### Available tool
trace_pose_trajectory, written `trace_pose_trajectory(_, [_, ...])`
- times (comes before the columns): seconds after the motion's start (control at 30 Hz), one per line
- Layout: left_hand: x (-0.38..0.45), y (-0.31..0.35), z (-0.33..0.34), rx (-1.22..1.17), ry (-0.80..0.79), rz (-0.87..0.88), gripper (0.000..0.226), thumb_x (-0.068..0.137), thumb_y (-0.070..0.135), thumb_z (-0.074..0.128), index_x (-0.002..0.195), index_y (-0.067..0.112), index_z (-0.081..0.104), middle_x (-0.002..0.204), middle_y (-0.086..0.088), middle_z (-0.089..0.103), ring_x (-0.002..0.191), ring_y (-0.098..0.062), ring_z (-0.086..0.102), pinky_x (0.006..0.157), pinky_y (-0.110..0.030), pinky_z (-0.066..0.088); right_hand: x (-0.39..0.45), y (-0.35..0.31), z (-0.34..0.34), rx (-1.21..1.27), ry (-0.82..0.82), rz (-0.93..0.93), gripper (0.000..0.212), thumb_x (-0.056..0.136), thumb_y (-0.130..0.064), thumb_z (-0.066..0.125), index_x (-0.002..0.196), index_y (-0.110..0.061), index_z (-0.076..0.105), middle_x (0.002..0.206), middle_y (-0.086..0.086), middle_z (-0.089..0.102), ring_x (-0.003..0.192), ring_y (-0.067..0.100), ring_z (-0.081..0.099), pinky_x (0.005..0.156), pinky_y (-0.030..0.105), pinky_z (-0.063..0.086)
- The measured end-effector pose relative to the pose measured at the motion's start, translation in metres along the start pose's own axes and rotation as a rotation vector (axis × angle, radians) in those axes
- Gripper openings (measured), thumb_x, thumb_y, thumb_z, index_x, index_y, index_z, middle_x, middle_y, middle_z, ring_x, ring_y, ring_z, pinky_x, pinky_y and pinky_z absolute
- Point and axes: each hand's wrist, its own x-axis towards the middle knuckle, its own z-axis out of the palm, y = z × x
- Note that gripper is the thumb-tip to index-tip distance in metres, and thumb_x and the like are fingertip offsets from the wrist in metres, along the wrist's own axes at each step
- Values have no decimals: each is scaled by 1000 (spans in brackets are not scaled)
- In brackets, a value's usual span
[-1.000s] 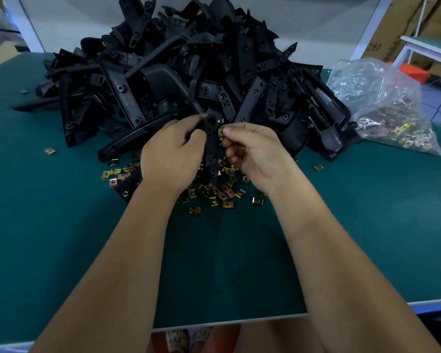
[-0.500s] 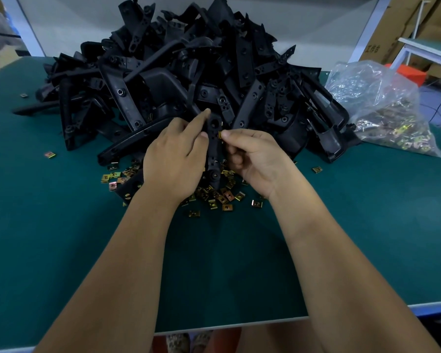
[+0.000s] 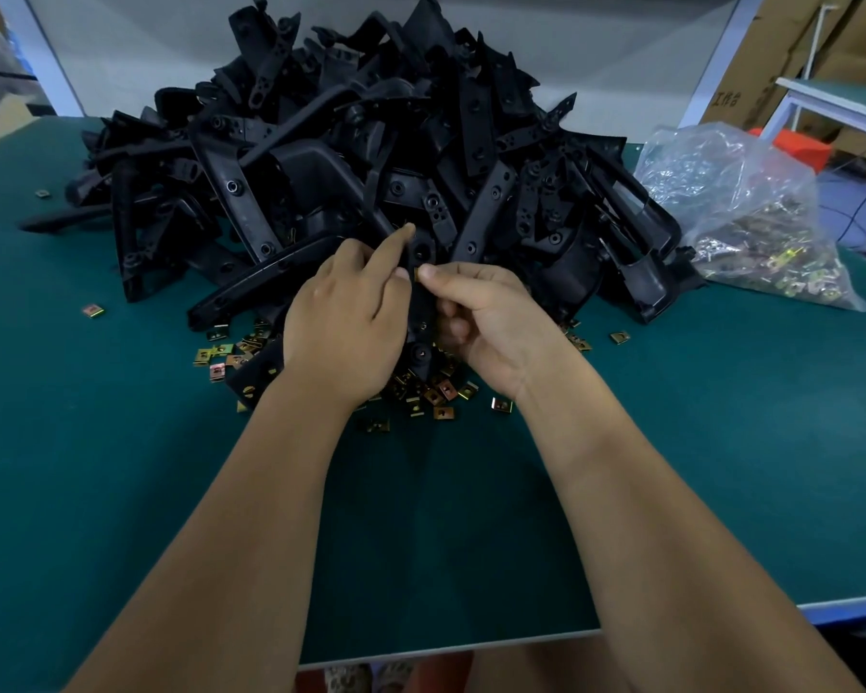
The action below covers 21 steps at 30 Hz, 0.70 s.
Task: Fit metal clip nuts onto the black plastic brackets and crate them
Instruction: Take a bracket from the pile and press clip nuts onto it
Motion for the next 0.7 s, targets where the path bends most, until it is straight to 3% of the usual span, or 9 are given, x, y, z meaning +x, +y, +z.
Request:
trace_pose_trajectory(0.2, [1, 4, 0, -2, 84, 33, 58, 96, 37, 21, 146, 21, 47, 116, -8, 59, 107, -28, 55, 78, -34, 38, 3, 1, 2, -26, 47, -79, 25, 93, -11, 61, 69, -17, 61, 56, -7, 44, 48, 4, 40, 46, 16, 33])
trace_pose_trajectory(0.3, [3, 3, -4, -33, 143, 41, 51, 97, 29, 33, 141, 13, 54, 120, -13, 61, 112, -34, 53, 87, -40, 43, 5, 3, 3, -52, 66, -126, 24, 96, -12, 58, 72, -18, 60, 59, -8, 44, 51, 3, 43, 48, 15, 36])
trace_pose_trajectory(0.37, [4, 1, -8, -22, 274, 105, 40, 95, 18, 44, 128, 7, 64, 116, -15, 62, 109, -37, 52, 91, -35, 39, 6, 3, 2, -26, 128, -148, 24, 97, -12, 56, 75, -18, 62, 58, -9, 45, 49, 2, 43, 50, 17, 35])
trace_pose_trajectory(0.47, [3, 0, -11, -124, 416, 170, 27, 92, 14, 49, 105, 8, 72, 97, -5, 64, 92, -26, 57, 80, -25, 39, 7, -1, -3, 186, 224, -193, 25, 100, -11, 51, 78, -17, 61, 56, -11, 47, 47, 3, 43, 46, 16, 38])
trace_pose_trajectory(0.53, [0, 6, -8, -337, 284, 73, 27, 90, 29, 46, 93, 17, 70, 75, 8, 62, 69, -16, 57, 63, -29, 42, 7, -5, -7, 354, 267, -217, 24, 102, -13, 48, 80, -17, 58, 55, -11, 46, 46, 4, 42, 47, 17, 41])
trace_pose_trajectory(0.57, [-2, 9, -6, -428, 177, -3, 29, 88, 37, 45, 87, 19, 68, 67, 5, 61, 61, -17, 55, 57, -31, 42, 8, -7, -9, 431, 273, -224, 24, 103, -15, 48, 81, -17, 56, 55, -10, 45, 47, 4, 42, 49, 17, 42])
trace_pose_trajectory(0.63, [-1, 14, -2, -608, -14, -139, 36, 87, 45, 46, 81, 16, 67, 66, 0, 64, 59, -18, 56, 57, -35, 44, 7, -8, -11, 523, 254, -236, 24, 103, -17, 47, 81, -16, 54, 56, -8, 44, 48, 6, 42, 52, 18, 43])
trace_pose_trajectory(0.7, [2, 18, 0, -865, -141, -278, 33, 91, 45, 49, 88, 18, 68, 78, 4, 68, 68, -10, 61, 61, -31, 48, 7, -7, -11, 514, 207, -255, 24, 103, -17, 47, 80, -16, 54, 58, -8, 44, 51, 6, 43, 53, 18, 42])
